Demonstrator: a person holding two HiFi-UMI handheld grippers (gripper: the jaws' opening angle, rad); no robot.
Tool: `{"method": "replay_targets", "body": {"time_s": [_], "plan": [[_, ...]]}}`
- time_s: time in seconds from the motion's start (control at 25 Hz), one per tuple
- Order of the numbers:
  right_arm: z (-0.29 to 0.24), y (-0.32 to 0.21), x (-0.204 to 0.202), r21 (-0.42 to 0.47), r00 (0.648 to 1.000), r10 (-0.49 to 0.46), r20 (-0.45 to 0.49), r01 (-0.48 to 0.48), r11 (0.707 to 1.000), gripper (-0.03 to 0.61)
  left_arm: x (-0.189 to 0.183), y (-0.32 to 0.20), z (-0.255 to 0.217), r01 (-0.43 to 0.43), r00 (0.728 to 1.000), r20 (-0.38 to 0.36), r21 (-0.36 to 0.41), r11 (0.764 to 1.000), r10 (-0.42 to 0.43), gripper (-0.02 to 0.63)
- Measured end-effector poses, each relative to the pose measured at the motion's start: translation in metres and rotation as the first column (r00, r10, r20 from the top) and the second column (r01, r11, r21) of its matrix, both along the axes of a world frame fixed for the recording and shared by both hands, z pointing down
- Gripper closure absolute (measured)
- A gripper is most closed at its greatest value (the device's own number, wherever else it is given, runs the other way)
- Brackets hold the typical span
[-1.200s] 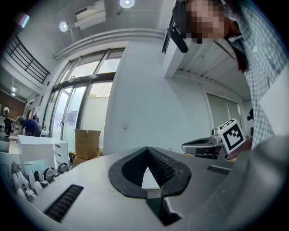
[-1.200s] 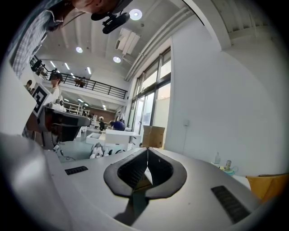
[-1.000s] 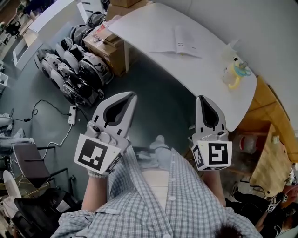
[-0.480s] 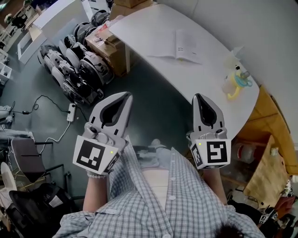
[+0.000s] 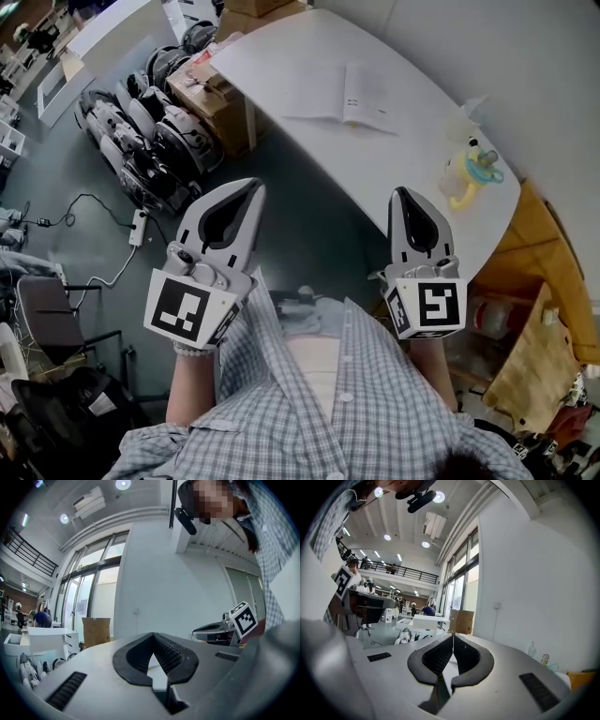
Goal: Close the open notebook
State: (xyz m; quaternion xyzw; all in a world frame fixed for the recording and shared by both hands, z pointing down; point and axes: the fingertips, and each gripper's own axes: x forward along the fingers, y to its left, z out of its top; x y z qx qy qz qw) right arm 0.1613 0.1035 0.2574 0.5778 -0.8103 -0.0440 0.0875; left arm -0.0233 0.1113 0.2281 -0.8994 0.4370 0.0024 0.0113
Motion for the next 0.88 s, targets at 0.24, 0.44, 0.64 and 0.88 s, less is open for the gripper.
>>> {"method": "replay_targets", "body": {"time_s": [0.24,0.44,0.64,0.88], "plan": [[0.003,-0.002,0.021,-0.002,1.0,0.016,0.003,-0.016,1.0,0.56,0.013,-0.008,-0.003,0.007,1.0,0.007,0.011,1.0,-0.007,0.607],[0.012,0.004,0.033,-0.031,0.999,0.04,0.013,-0.039,0.999,0.56,0.018,-0.01,-0.002,0.004,1.0,0.027,0.008,1.0,-0.004,0.607],[0.018,0.009,0.048,-0.051,0.997,0.074,0.013,-0.073,0.996,0.559,0.029,-0.017,-0.002,-0.013,0.999,0.035,0.003,1.0,0.013,0.607],[0.017,0.01,0.066,-0.048,0.992,0.125,0.027,-0.123,0.991,0.558,0.043,-0.026,-0.006,-0.05,0.998,0.039,0.005,0.999,0.05,0.607]]}}
